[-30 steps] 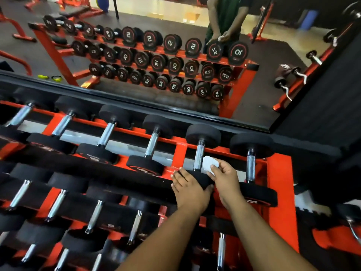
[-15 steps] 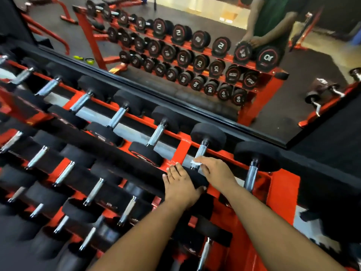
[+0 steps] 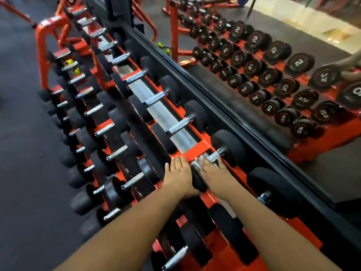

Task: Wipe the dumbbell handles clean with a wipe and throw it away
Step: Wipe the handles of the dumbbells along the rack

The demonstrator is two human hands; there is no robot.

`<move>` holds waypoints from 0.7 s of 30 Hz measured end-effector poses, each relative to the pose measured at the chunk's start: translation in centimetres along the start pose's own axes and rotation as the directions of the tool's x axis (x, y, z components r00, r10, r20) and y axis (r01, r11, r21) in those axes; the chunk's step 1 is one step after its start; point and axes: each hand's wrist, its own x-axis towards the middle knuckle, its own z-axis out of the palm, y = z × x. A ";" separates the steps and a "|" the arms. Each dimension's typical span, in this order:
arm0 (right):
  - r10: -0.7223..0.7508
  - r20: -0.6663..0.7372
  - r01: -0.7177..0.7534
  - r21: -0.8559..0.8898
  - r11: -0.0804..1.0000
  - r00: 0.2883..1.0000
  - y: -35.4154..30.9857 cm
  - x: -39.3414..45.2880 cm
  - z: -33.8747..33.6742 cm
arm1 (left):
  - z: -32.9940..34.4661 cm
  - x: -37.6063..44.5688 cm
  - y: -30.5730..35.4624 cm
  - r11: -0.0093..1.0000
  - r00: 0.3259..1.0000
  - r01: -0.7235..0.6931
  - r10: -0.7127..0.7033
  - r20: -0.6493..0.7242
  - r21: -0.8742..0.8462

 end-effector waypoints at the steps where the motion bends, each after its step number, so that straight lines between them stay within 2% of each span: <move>1: 0.003 0.002 -0.003 0.009 1.000 1.000 0.0 0.9 -0.6 | -0.4 0.2 0.0 1.000 1.000 -0.001 0.001 0.010 0.016; 3: -0.012 0.058 0.013 -0.022 1.000 0.998 -0.1 1.5 -0.9 | -0.3 0.4 0.0 1.000 1.000 0.004 -0.004 0.019 0.028; 8: -0.073 0.001 0.073 -0.038 0.997 0.997 1.2 -1.8 1.3 | -0.2 0.4 -0.2 0.998 0.999 -0.015 0.013 0.029 0.061; 14: 0.022 0.035 -0.025 0.106 0.994 0.999 0.2 0.6 -0.8 | -0.5 0.3 -0.4 0.996 0.999 -0.039 0.036 0.033 0.083; 18: -0.012 -0.049 0.013 0.023 1.000 0.999 1.1 -1.6 0.8 | -0.6 0.2 -0.5 0.993 0.997 -0.053 0.048 0.055 0.105; 21: 0.154 -0.084 -0.154 0.006 0.988 0.984 1.9 -0.7 0.2 | -0.9 0.3 -0.3 0.990 0.996 -0.059 0.050 0.076 0.129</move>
